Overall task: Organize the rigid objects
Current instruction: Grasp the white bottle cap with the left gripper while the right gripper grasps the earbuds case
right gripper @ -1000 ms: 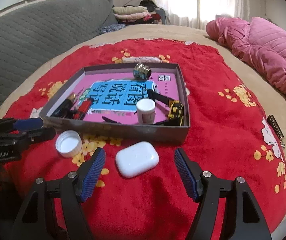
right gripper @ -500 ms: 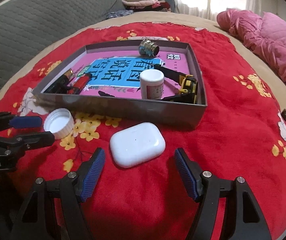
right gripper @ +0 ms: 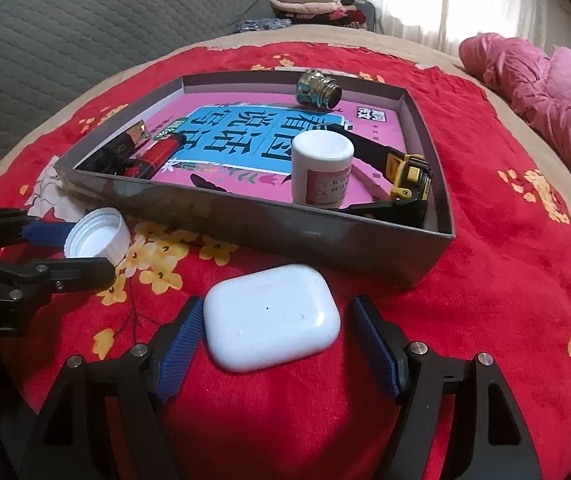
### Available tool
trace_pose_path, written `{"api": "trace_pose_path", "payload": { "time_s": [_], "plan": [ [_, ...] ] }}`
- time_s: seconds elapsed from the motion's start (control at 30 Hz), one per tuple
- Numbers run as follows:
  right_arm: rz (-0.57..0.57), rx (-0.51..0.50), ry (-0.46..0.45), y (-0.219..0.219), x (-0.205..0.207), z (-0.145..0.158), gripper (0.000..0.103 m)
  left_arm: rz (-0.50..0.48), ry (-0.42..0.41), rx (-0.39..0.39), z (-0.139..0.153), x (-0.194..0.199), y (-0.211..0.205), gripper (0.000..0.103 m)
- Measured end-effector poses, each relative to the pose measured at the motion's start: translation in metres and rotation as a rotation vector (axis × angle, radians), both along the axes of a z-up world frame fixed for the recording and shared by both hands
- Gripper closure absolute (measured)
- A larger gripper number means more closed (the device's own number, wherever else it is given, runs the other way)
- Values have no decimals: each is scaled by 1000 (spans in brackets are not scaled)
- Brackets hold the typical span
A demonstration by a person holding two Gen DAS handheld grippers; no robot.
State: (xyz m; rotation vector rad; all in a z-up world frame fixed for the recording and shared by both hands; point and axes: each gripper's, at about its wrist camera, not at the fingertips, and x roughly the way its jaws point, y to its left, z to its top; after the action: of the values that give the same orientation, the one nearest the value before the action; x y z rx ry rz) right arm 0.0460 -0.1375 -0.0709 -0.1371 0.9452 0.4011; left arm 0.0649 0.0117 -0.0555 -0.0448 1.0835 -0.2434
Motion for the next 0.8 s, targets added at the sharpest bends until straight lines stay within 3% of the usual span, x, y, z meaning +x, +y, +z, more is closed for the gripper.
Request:
{"api": "trace_pose_path", "payload": {
  "time_s": [0.13, 0.23, 0.5, 0.57, 0.8],
  "plan": [
    [7, -18, -14, 4, 0, -1, 29, -1, -8, 12, -3, 3, -3, 44],
    [24, -12, -25, 7, -2, 0, 39, -1, -19, 28, -4, 3, -6, 44],
    [28, 19, -19, 7, -6, 6, 39, -7, -49, 55, -4, 4, -11, 45],
    [34, 29, -16, 9, -10, 9, 39, -9, -56, 43, -1, 4, -10, 53],
    [27, 76, -16, 10, -17, 19, 39, -28, -73, -11, 12, -1, -5, 53]
  ]
}}
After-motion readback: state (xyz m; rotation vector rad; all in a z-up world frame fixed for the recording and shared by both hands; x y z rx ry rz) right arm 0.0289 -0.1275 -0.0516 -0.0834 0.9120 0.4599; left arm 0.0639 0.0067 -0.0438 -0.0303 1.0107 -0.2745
